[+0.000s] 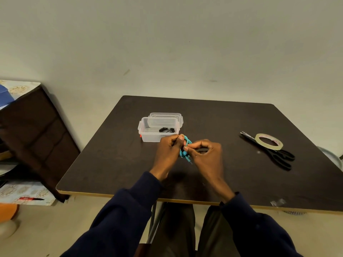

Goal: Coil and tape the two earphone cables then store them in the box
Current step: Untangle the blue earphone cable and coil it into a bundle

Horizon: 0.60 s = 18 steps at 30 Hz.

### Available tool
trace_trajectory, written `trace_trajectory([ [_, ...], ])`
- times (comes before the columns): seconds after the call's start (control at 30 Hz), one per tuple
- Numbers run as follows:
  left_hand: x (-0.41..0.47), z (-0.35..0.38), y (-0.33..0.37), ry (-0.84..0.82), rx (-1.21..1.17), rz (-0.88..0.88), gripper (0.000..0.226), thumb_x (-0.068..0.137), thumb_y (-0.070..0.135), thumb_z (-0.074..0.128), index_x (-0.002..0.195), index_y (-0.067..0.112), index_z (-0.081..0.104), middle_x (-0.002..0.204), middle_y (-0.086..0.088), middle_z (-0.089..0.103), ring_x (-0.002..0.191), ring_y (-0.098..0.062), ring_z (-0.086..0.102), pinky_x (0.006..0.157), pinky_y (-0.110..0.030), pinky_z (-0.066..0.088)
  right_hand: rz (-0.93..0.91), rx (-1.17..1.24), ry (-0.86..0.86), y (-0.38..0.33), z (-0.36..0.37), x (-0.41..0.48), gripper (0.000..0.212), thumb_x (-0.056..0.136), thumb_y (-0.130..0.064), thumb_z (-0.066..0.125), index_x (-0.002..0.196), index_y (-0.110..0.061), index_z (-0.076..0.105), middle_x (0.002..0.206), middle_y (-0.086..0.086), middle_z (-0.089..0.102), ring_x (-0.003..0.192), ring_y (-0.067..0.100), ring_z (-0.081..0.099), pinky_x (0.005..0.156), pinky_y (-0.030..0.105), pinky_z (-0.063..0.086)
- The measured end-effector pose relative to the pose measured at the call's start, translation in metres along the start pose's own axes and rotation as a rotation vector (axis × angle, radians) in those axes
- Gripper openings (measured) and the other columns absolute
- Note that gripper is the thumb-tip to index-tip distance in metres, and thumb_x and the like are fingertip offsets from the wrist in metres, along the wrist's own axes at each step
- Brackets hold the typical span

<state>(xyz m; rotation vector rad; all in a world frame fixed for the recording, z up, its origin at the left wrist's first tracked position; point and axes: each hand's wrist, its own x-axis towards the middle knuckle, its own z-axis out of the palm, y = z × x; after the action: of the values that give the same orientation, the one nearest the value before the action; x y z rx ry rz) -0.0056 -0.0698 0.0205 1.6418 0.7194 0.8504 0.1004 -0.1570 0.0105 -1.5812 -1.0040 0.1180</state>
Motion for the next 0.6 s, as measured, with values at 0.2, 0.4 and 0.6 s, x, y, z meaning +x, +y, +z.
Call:
trace_trajectory([
  [0.2,0.003,-0.002,0.002,-0.017,0.153,0.090,0.027,0.105,0.024,0.050,0.097,0.006,0.068,0.096,-0.005,0.072,0.087,-0.013,0.071,0.076,-0.022,0.060,0.122,0.000,-0.127,0.000,-0.004,0.015,0.032,0.077,-0.020,0.084,0.103,-0.017,0.066,0.103,-0.002,0.066,0.089,0.010,0.064,0.074,0.023,0.056],
  [0.4,0.002,0.003,-0.001,-0.044,0.230,0.119,0.020,0.105,0.025,0.050,0.098,0.011,0.063,0.094,0.000,0.067,0.086,-0.010,0.068,0.071,-0.012,0.055,0.041,0.003,-0.267,0.005,-0.010,0.015,0.017,0.088,-0.019,0.074,0.105,-0.015,0.074,0.096,-0.002,0.074,0.090,0.010,0.070,0.081,0.027,0.059],
  [0.6,-0.004,0.012,-0.001,-0.020,0.193,0.169,0.026,0.104,0.027,0.051,0.102,0.004,0.062,0.097,-0.012,0.070,0.089,-0.024,0.071,0.079,-0.042,0.062,0.060,0.111,-0.202,0.005,-0.009,0.012,0.014,0.087,-0.031,0.074,0.094,-0.019,0.076,0.078,-0.005,0.075,0.067,0.009,0.074,0.058,0.019,0.057],
])
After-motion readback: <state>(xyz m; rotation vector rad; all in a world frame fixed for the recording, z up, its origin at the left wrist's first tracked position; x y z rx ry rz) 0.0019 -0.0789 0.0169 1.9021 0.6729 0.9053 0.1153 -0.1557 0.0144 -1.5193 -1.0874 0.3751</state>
